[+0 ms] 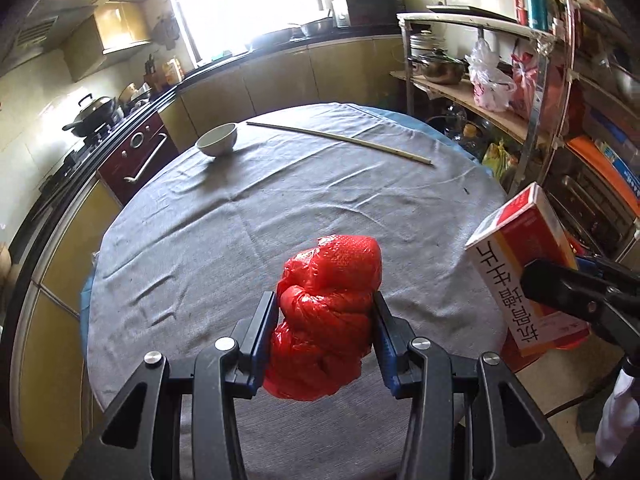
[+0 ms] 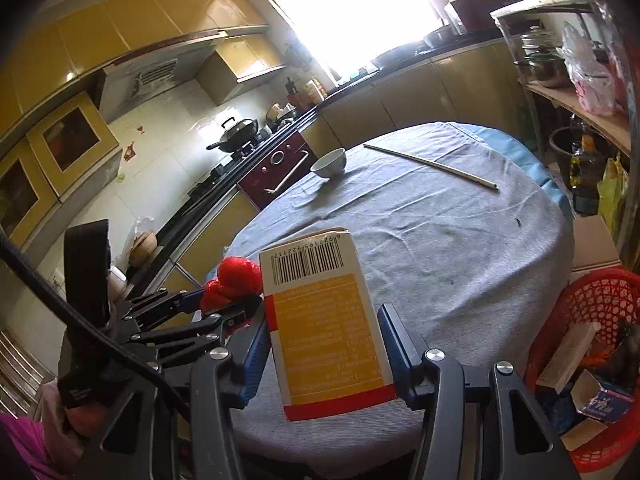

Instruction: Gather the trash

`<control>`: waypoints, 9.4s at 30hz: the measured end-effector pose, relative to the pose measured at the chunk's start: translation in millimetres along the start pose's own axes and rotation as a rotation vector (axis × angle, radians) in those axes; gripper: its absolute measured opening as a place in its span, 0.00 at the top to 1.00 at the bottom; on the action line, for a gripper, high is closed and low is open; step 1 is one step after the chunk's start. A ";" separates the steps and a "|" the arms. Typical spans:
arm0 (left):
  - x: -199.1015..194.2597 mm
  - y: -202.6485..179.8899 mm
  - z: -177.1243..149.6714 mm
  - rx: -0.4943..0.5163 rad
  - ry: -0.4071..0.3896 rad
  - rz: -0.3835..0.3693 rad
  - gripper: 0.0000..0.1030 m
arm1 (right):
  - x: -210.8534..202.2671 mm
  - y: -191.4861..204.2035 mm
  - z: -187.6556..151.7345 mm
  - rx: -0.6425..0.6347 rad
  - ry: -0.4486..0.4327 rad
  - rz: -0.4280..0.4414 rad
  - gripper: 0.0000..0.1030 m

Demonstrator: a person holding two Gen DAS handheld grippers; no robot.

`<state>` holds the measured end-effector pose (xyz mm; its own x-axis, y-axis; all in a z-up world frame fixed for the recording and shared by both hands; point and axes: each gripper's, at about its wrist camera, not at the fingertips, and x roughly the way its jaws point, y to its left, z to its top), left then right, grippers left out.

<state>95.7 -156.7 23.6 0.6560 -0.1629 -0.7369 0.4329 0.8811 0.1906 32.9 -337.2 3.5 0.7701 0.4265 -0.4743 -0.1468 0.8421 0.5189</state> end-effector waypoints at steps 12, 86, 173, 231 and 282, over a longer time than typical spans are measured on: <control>6.6 -30.6 6.2 0.071 0.014 -0.007 0.54 | -13.4 -29.0 -1.6 0.061 -0.028 -0.016 0.46; 45.1 -228.4 27.6 0.463 0.045 -0.183 0.54 | -131.0 -185.7 -40.2 0.418 -0.157 -0.218 0.46; -26.7 -97.9 -8.5 0.169 -0.157 -0.190 0.23 | -92.7 -97.9 -40.8 0.248 -0.133 -0.354 0.41; -158.1 12.0 -53.0 -0.067 -0.348 -0.046 0.10 | -121.6 84.8 -62.7 -0.017 -0.248 -0.547 0.41; -157.3 15.7 -58.6 -0.064 -0.342 -0.048 0.10 | -127.0 83.9 -60.9 -0.004 -0.269 -0.558 0.41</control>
<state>-36.9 -91.2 104.6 0.8099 -0.3342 -0.4820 0.4355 0.8932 0.1124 -115.1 -300.6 64.0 0.8607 -0.1762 -0.4776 0.3214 0.9156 0.2414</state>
